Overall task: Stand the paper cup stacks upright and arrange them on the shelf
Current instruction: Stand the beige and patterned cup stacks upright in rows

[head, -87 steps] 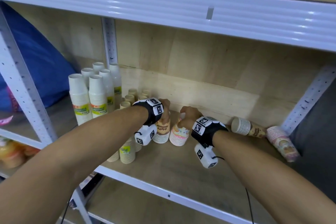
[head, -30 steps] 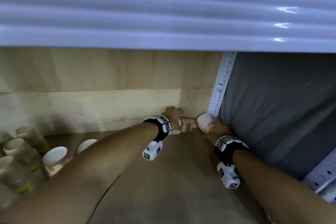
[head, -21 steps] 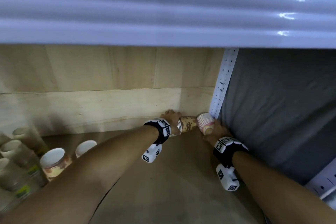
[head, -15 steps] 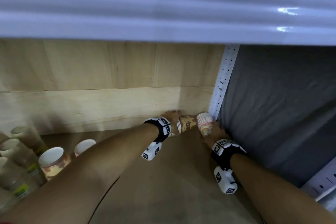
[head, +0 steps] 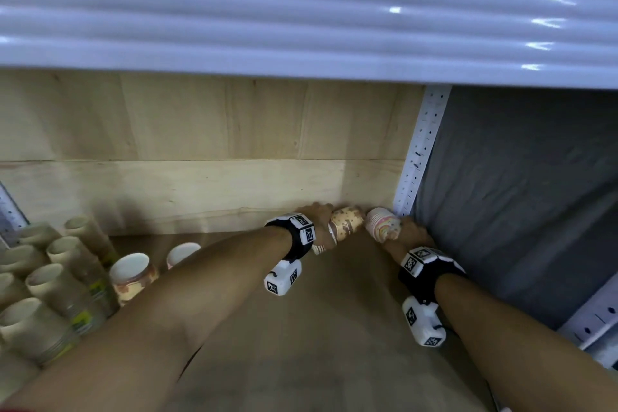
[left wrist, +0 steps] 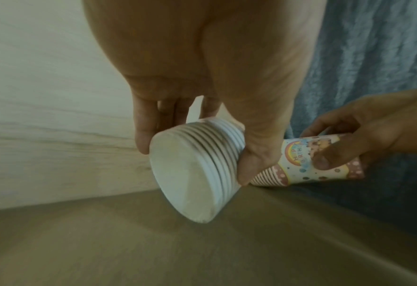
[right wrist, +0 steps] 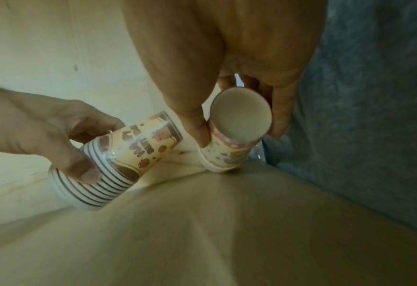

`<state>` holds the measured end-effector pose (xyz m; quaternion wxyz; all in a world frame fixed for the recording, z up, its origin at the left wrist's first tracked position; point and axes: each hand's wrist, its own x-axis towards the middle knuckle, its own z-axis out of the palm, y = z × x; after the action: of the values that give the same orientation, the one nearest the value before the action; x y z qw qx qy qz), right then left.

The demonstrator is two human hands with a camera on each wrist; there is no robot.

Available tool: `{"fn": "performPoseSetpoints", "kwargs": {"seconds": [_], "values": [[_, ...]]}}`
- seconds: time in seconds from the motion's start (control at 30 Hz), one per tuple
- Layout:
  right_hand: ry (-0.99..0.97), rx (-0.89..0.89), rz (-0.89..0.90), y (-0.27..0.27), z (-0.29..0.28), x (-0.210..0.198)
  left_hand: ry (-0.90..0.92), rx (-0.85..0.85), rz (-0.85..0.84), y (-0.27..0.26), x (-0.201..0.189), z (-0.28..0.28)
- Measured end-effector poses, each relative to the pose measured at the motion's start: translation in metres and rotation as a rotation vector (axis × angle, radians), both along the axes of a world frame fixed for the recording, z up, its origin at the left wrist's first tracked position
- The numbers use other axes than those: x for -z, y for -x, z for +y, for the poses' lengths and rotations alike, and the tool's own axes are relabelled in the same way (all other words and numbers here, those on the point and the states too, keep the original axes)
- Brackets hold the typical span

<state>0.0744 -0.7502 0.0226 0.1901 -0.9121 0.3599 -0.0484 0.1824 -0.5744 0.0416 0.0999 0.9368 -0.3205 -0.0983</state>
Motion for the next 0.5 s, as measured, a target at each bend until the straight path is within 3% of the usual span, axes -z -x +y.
{"fn": "performPoseSetpoints", "kwargs": {"seconds": [0.23,0.37,0.5], "values": [[0.035,-0.162,-0.059,-0.007,0.014,-0.044,0.356,-0.195,0.126,0.001,0.000,0.023],[0.043,-0.275,-0.147,-0.020,0.042,-0.060,0.474,-0.308,0.188,-0.003,0.003,0.040],[0.037,-0.402,-0.094,-0.034,0.070,-0.067,0.543,-0.394,0.193,-0.013,0.013,0.055]]}}
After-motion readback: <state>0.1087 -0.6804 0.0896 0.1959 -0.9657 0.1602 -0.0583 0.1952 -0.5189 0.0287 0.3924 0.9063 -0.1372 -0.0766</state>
